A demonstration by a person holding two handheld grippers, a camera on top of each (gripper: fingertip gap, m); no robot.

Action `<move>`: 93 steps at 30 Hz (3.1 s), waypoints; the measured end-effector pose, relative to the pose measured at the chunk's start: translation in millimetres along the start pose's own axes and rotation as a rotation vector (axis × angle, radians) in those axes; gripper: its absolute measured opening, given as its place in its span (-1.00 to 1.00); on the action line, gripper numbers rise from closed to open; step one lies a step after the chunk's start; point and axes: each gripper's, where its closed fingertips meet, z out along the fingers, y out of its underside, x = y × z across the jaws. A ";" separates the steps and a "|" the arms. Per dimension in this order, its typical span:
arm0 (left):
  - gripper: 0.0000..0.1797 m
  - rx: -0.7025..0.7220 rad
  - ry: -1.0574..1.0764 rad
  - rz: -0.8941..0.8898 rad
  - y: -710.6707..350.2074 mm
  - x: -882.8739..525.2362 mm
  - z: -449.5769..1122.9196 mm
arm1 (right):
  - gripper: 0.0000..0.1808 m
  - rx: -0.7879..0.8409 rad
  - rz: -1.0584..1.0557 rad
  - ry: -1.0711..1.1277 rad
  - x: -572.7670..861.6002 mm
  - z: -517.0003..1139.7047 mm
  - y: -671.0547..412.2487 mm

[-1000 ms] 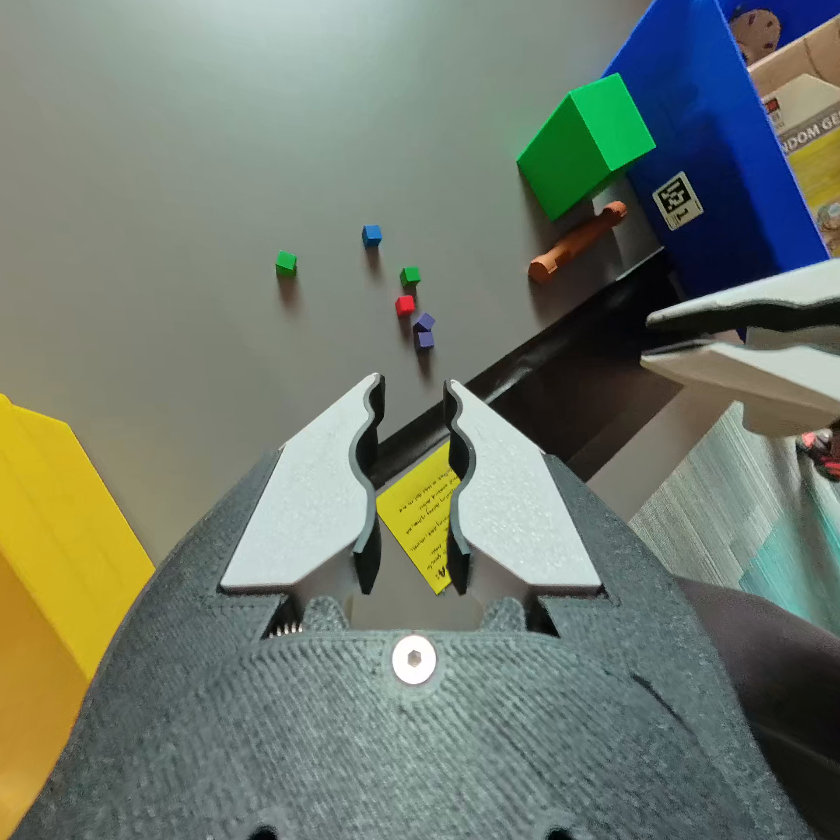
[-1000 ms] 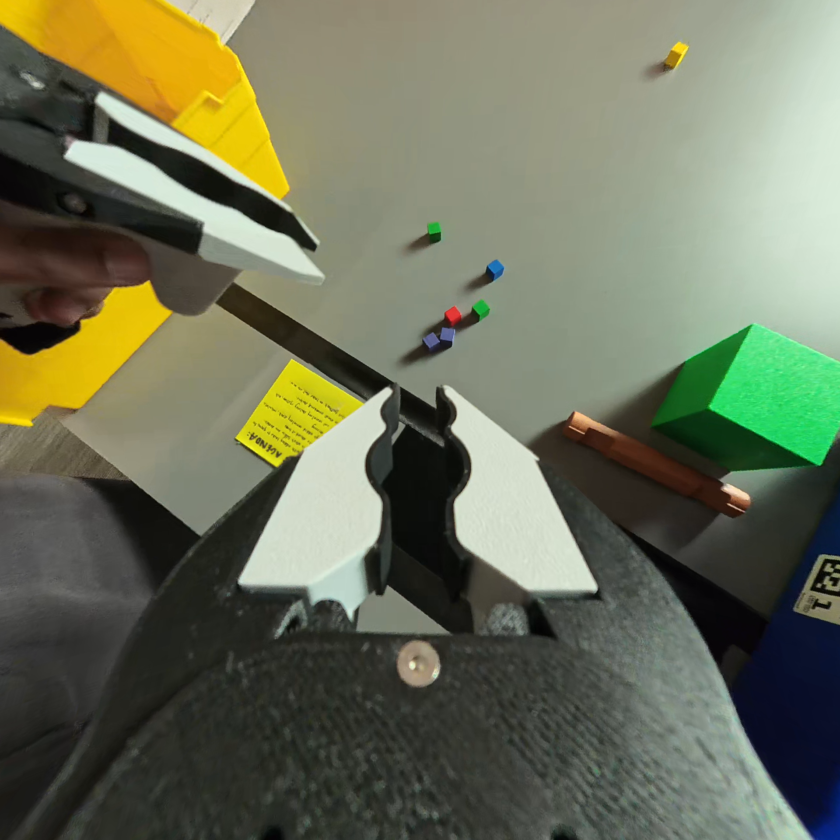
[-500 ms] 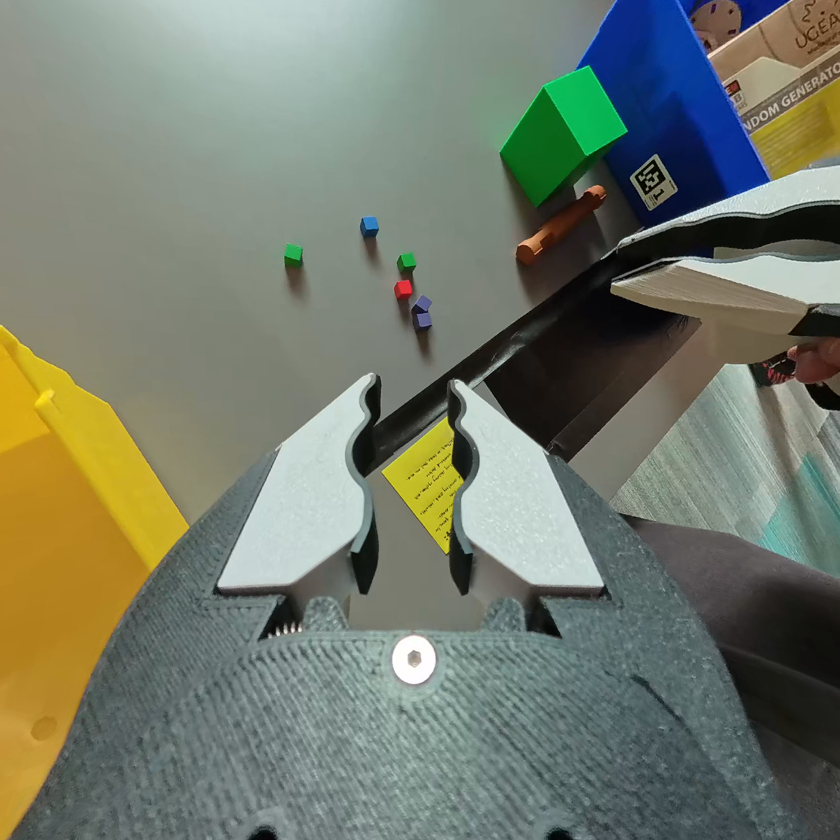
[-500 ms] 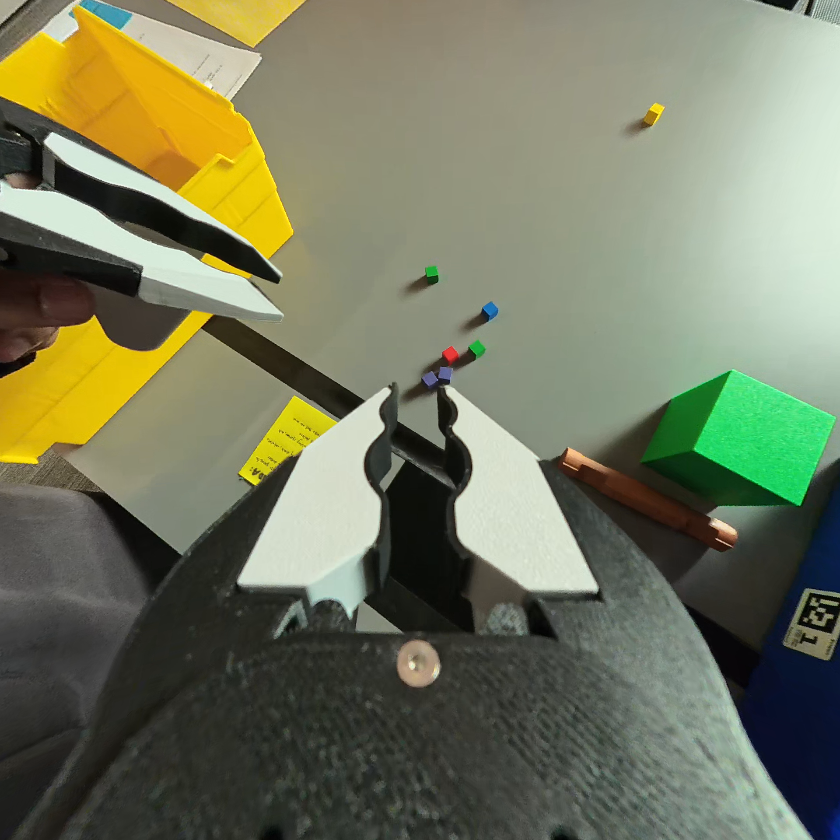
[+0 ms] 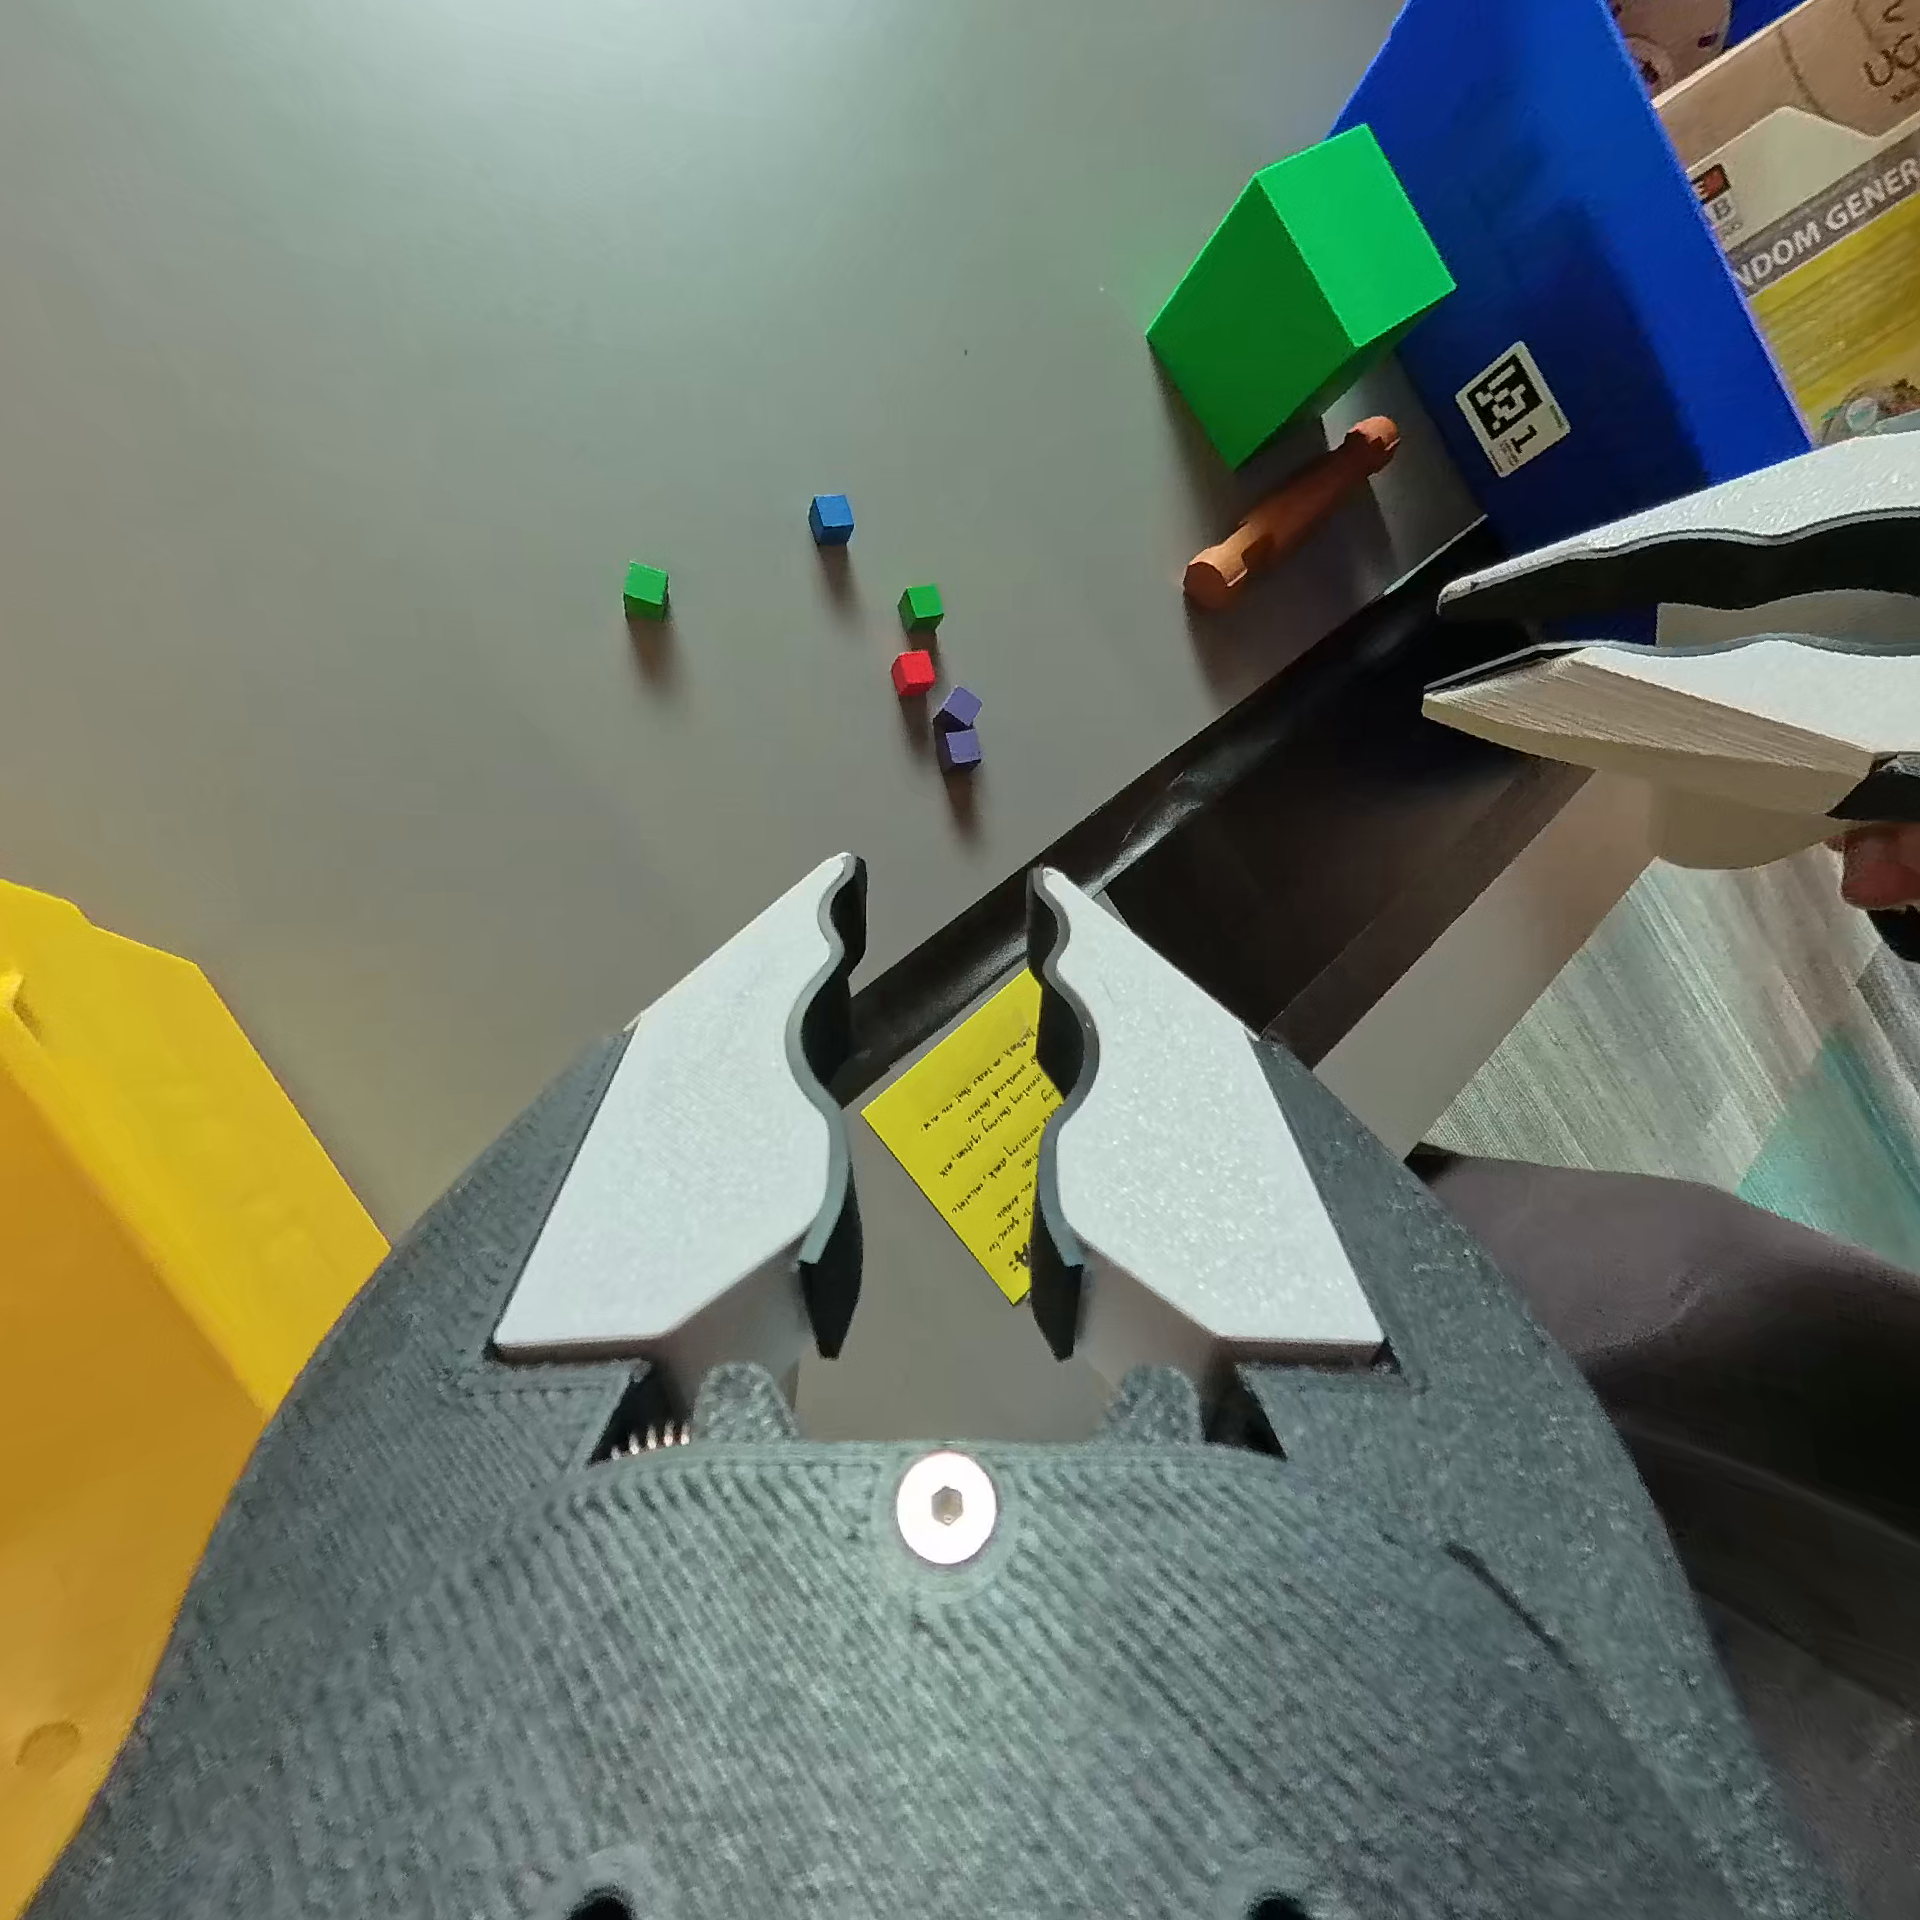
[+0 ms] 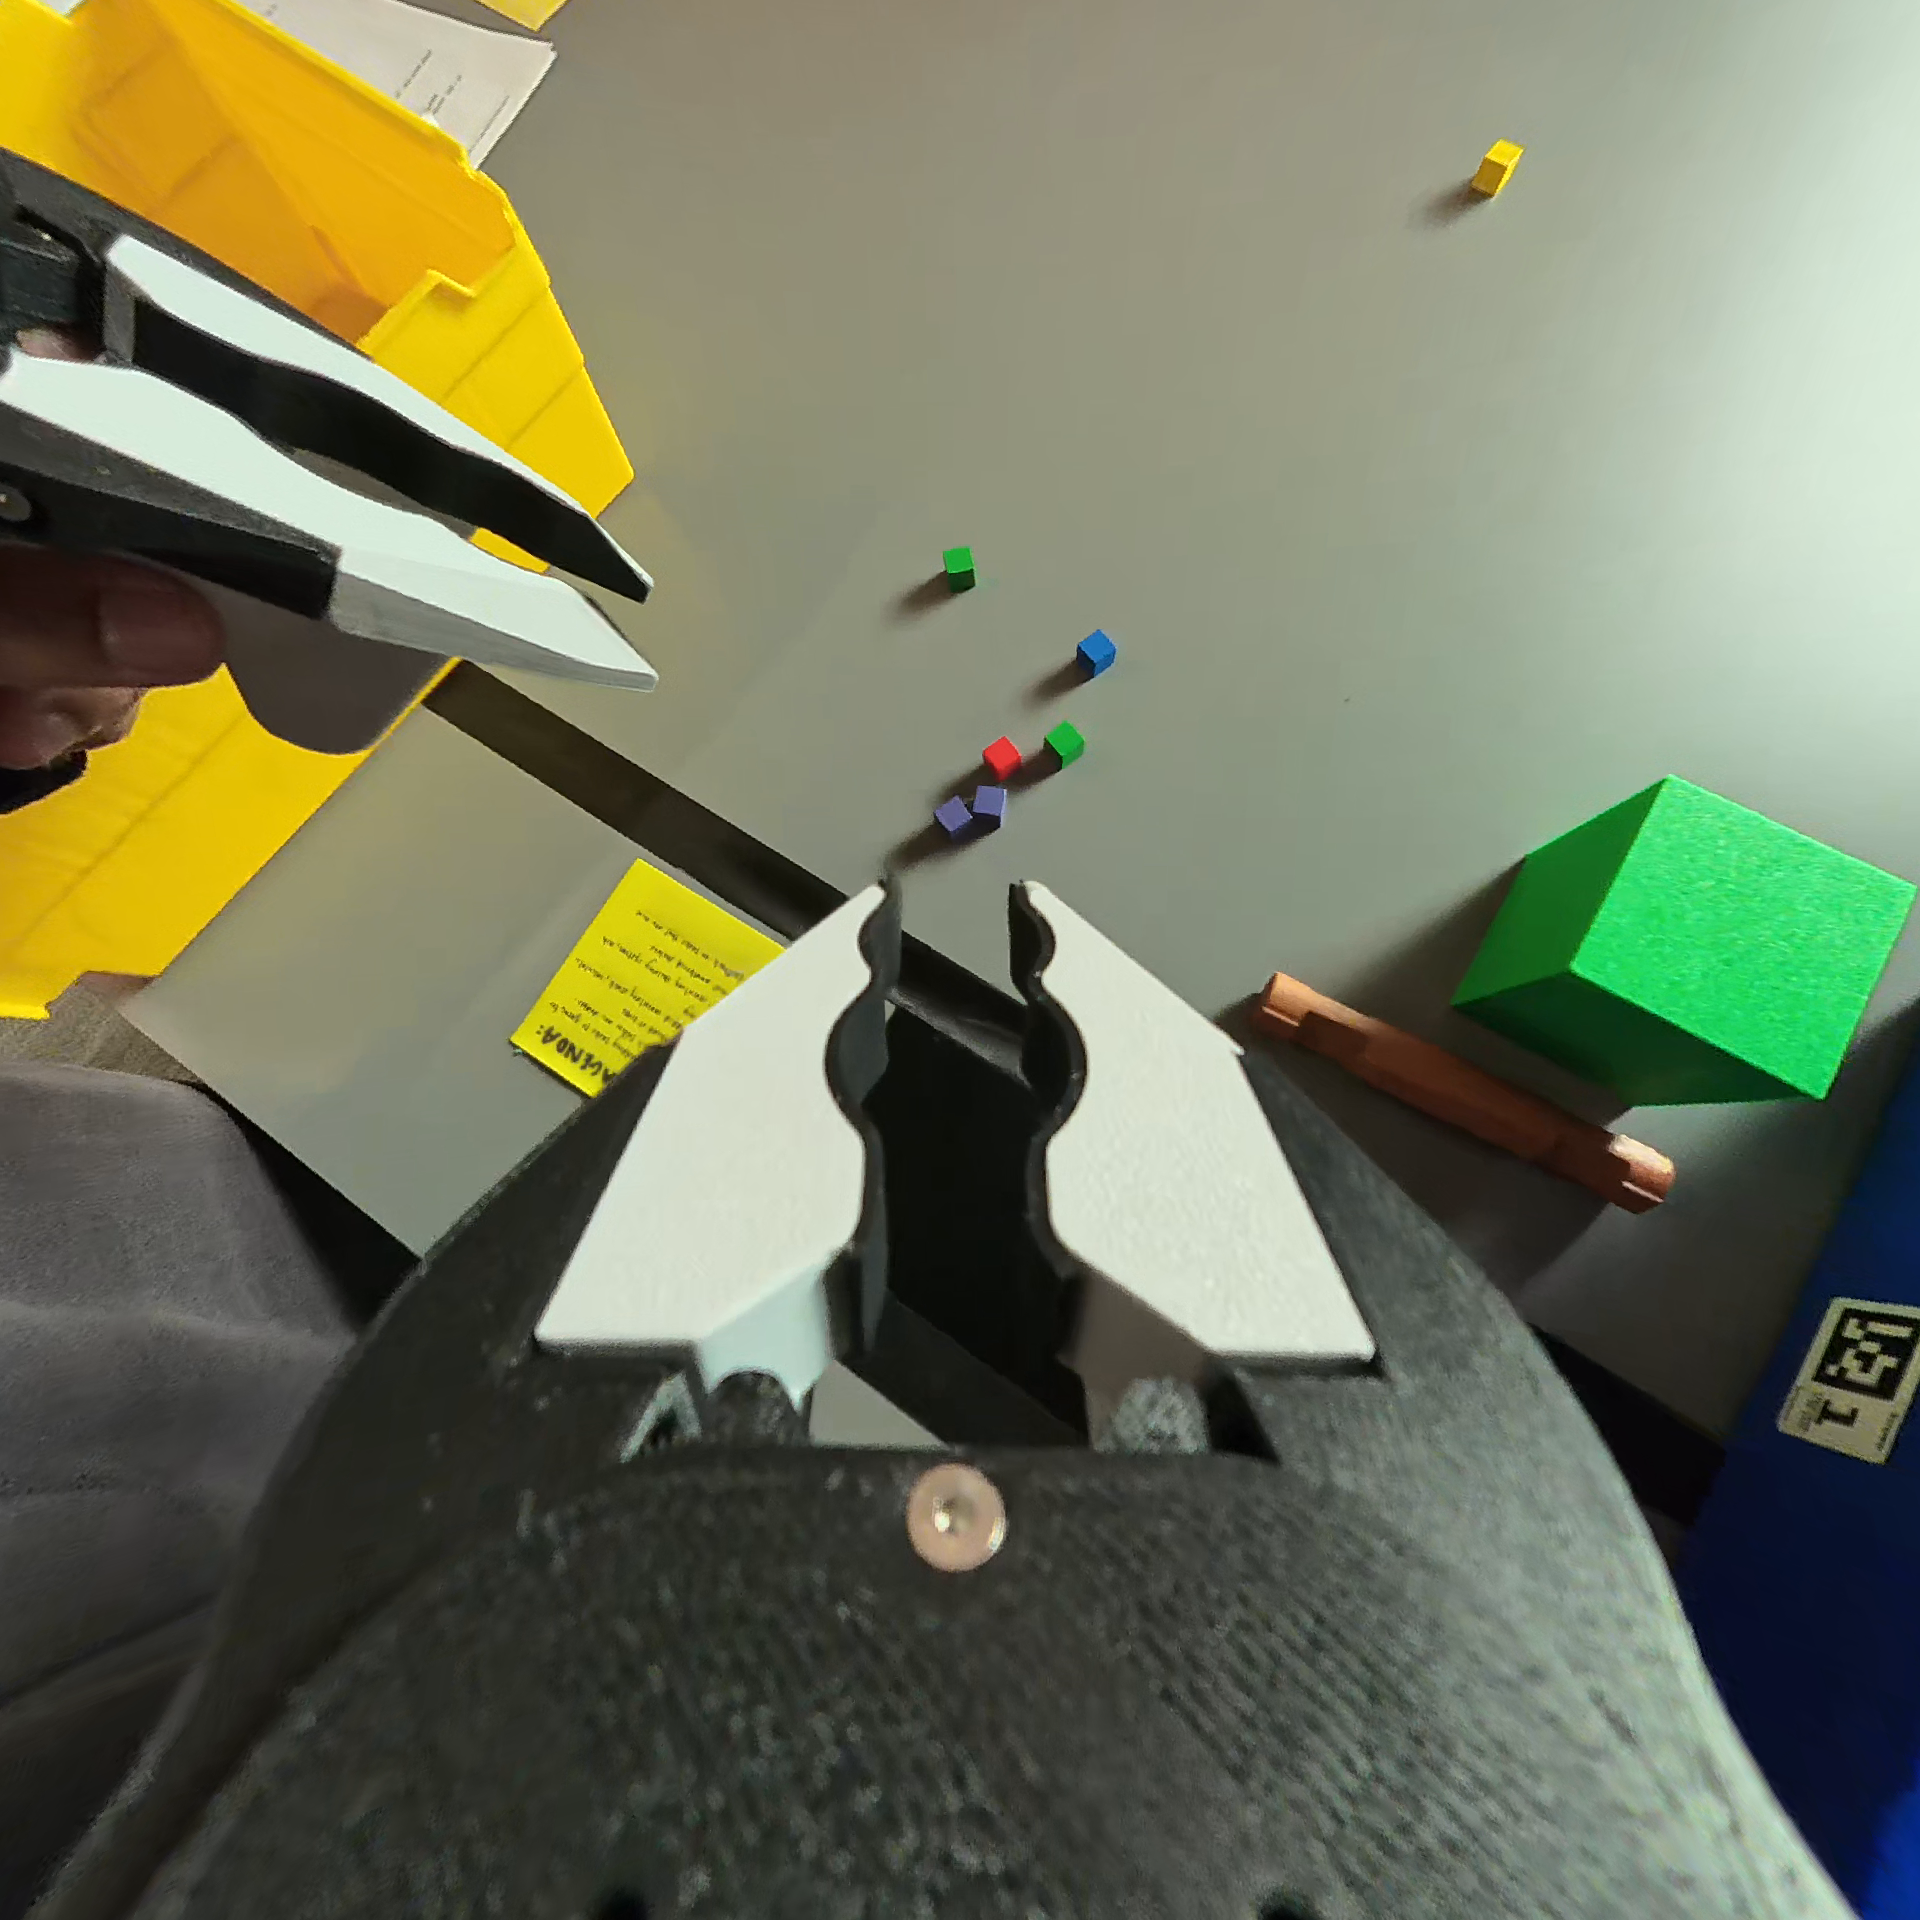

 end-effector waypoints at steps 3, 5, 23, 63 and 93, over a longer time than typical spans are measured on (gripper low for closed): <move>-0.68 -0.006 -0.016 -0.024 -2.2 -3.3 6.3 | -0.78 -0.010 -0.019 -0.025 6.2 5.5 -0.8; -0.68 -0.009 -0.032 -0.040 -5.6 -5.8 10.8 | -0.78 -0.008 -0.025 -0.053 10.4 11.3 -4.4; -0.60 0.046 -0.166 -0.040 -48.6 1.0 7.0 | -0.71 0.039 -0.238 -0.265 10.1 50.8 -48.6; -1.00 0.073 0.002 0.211 5.6 19.9 -73.7 | -0.80 0.163 -0.080 0.146 -67.8 -17.7 -54.3; -1.00 0.140 0.005 0.143 -14.0 14.9 -86.0 | -1.00 0.256 -0.153 0.332 -38.0 -45.7 -106.1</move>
